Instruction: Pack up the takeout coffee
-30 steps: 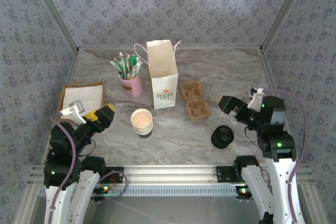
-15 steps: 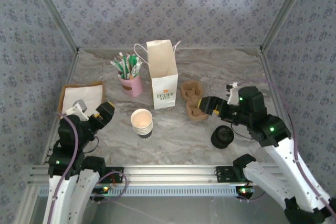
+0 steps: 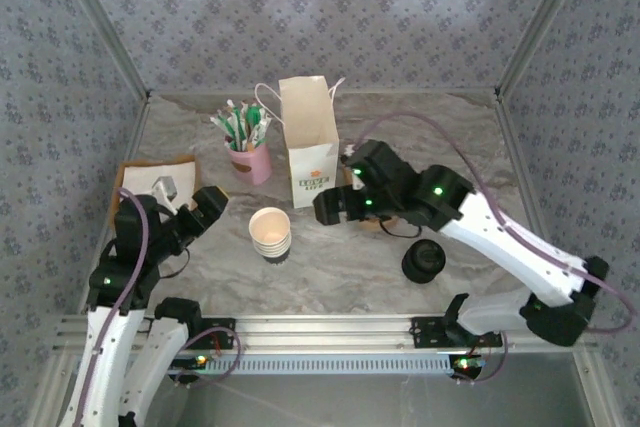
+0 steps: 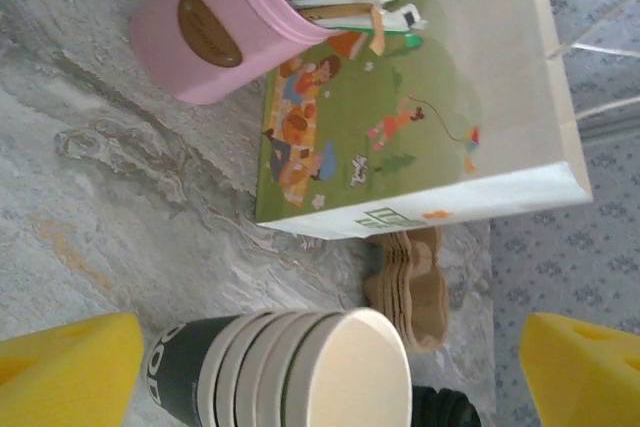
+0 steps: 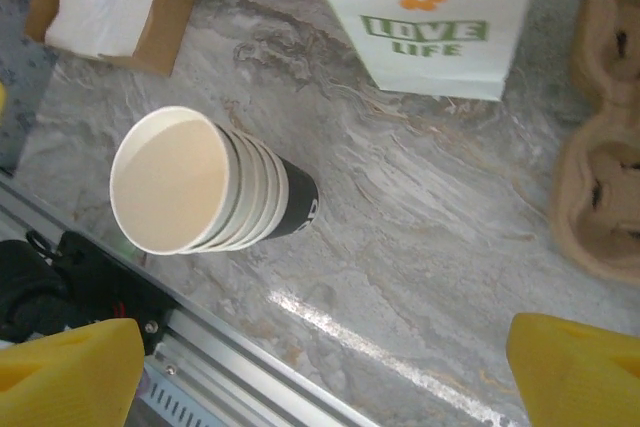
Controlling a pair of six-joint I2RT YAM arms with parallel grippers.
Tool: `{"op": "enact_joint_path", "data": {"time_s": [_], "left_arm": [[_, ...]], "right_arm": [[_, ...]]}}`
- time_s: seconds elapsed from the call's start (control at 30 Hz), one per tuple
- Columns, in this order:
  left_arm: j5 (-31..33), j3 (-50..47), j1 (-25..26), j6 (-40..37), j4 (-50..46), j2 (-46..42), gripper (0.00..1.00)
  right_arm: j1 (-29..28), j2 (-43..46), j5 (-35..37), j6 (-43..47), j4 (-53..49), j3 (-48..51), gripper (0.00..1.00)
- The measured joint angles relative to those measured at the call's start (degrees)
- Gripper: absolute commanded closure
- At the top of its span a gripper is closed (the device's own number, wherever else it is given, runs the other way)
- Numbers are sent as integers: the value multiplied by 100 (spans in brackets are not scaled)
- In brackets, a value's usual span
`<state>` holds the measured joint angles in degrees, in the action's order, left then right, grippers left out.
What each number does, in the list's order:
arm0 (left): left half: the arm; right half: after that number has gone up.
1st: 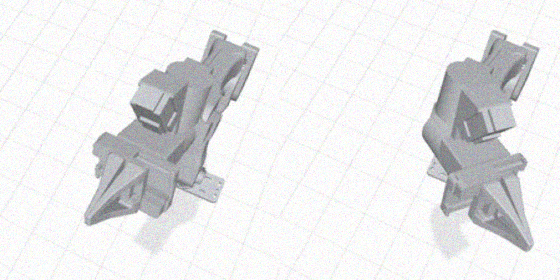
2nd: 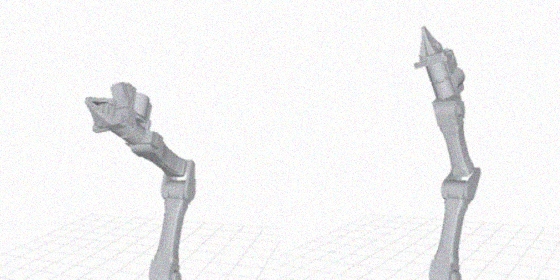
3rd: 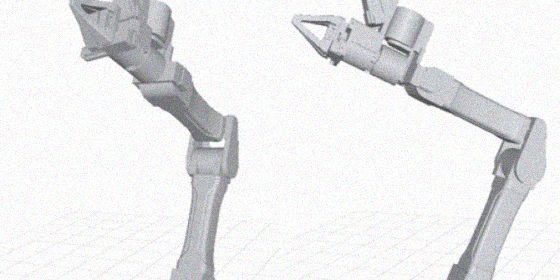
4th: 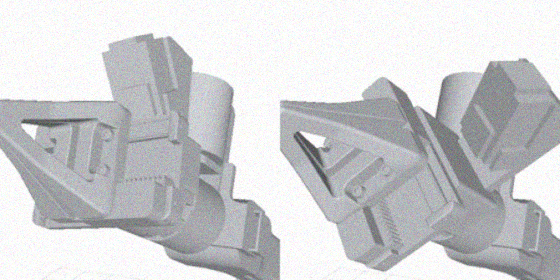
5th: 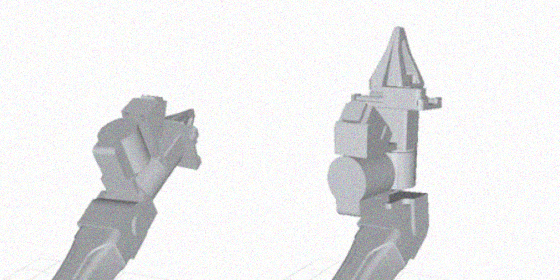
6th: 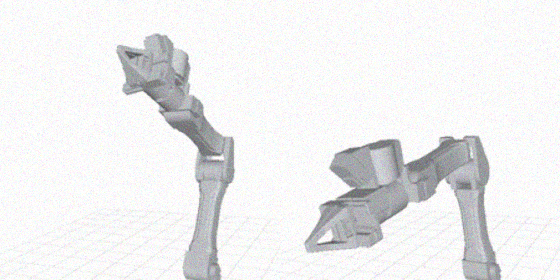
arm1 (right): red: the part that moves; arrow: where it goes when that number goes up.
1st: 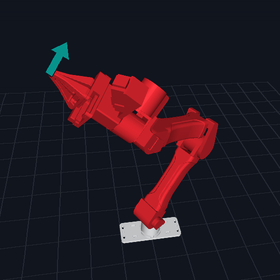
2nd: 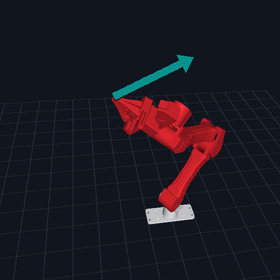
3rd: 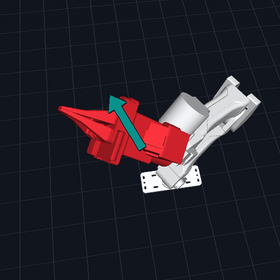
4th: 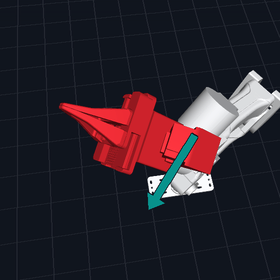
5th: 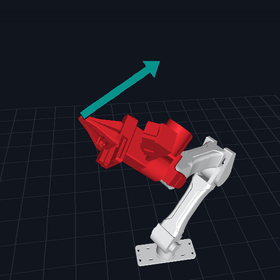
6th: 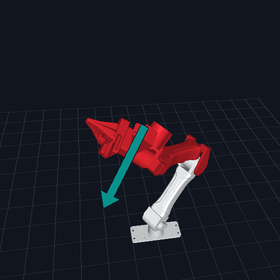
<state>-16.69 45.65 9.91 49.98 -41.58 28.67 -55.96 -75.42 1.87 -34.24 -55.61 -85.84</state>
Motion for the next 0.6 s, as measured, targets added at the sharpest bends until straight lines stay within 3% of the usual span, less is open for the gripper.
{"op": "enact_joint_path", "data": {"time_s": [0.13, 0.27, 0.4, 0.6], "left_arm": [[-81, -155, 0, -223, -385, -525, 16], [-372, -494, 0, -289, -444, -662, 35], [-699, -1029, 2, -238, -365, -492, 46], [-1038, -1270, 2, -195, -306, -514, 49]], "right_arm": [[-315, -588, 271, 199, -157, -516, 29], [-433, -1158, 442, 308, -317, -951, 47], [-540, -1591, 535, 328, -411, -1257, 50], [-732, -2131, 544, 323, -496, -1637, 54]]}}
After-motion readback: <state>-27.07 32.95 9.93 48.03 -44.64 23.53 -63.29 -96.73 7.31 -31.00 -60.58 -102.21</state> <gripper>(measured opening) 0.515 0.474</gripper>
